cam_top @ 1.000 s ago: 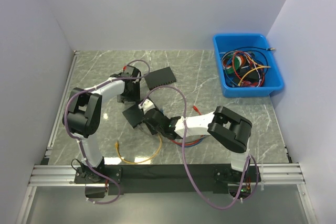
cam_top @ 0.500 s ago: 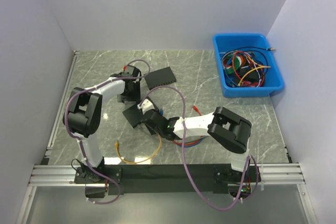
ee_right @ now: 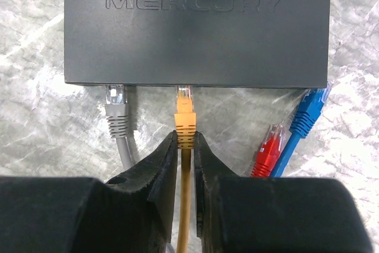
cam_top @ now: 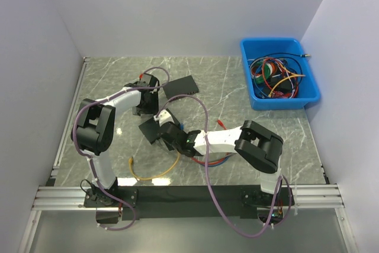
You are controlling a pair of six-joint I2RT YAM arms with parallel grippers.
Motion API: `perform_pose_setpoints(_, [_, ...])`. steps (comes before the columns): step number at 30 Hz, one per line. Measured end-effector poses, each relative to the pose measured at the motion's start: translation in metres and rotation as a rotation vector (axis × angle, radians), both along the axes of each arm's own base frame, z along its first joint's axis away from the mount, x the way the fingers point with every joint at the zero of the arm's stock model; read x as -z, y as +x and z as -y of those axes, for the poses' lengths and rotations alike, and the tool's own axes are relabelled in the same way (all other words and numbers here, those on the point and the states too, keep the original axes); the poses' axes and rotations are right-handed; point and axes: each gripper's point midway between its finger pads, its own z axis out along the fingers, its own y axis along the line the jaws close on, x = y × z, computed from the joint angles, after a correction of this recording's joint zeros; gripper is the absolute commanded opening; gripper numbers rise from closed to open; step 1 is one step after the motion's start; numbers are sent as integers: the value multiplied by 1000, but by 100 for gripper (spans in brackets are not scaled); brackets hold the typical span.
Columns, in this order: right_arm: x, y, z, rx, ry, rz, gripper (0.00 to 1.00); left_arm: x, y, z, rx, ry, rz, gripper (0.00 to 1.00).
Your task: Insert the plug into the switch port
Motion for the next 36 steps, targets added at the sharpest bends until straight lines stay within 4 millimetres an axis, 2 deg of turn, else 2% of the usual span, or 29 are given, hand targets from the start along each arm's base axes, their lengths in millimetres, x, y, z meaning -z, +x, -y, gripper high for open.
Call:
perform_pose_setpoints(8, [14, 3, -4, 21, -7, -5, 0, 0, 1, 0, -1, 0, 3, 70])
perform_pose_setpoints(28, [12, 7, -7, 40, -5, -2, 0, 0, 7, 6, 3, 45, 42, 70])
perform_pose_setpoints(36, [14, 8, -6, 71, 25, -47, 0, 1, 6, 11, -30, 0, 102, 71])
